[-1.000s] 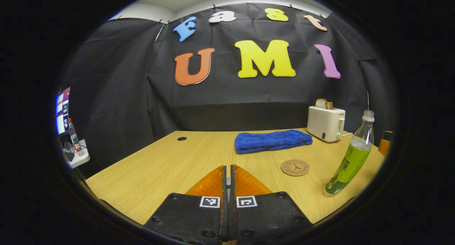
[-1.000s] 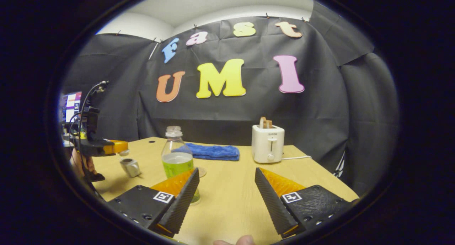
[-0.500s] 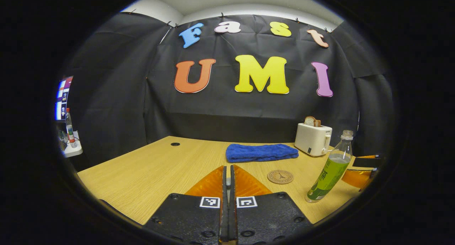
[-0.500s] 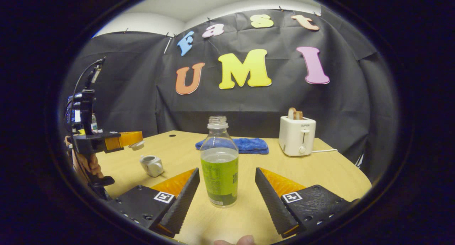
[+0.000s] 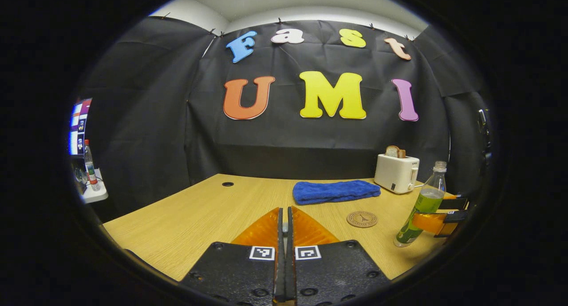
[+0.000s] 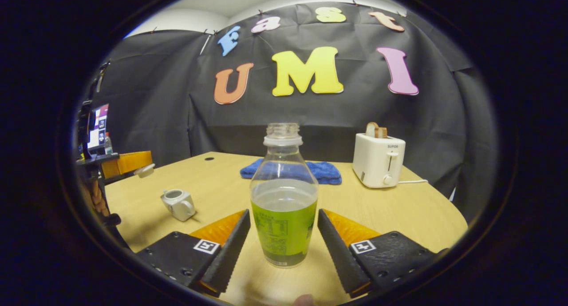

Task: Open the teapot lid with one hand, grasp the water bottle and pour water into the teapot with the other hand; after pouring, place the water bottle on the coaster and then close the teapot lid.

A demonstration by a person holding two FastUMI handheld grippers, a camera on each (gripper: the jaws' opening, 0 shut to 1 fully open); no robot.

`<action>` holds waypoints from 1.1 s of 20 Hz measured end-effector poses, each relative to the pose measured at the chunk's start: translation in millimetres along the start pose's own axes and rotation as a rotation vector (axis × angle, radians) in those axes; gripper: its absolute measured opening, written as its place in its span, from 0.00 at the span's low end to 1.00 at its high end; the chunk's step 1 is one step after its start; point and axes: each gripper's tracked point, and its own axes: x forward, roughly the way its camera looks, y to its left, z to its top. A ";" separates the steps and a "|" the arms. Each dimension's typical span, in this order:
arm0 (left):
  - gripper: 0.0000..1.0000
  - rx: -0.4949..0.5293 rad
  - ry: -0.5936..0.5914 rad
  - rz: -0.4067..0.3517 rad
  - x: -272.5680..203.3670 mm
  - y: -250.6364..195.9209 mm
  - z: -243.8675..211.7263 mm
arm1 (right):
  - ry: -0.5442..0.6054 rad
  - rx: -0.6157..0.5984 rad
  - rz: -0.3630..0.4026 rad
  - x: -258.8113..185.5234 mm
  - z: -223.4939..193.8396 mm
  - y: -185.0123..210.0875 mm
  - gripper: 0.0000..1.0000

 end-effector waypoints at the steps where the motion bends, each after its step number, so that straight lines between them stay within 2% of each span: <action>1: 0.02 -0.007 0.002 -0.004 -0.6 0.5 -0.3 | 0.006 -0.015 -0.002 -1.9 0.1 1.2 0.77; 5: 0.03 -0.031 0.000 -0.007 0.8 8.2 0.0 | 0.032 -0.187 0.003 -5.6 18.6 4.1 0.71; 9: 0.03 -0.053 -0.004 -0.002 1.4 19.8 0.9 | 0.005 -0.466 -0.047 -3.5 58.0 4.8 0.71; 11: 0.02 -0.066 -0.004 -0.004 1.2 24.7 -0.5 | 0.010 -0.596 -0.046 3.5 69.3 13.1 0.72; 16: 0.03 -0.065 -0.005 -0.003 0.3 38.6 0.0 | 0.131 -0.790 0.042 32.2 54.6 43.9 0.72; 22: 0.03 -0.069 0.000 -0.020 2.4 47.9 -4.6 | 0.200 -1.083 -0.002 67.3 43.2 58.6 0.72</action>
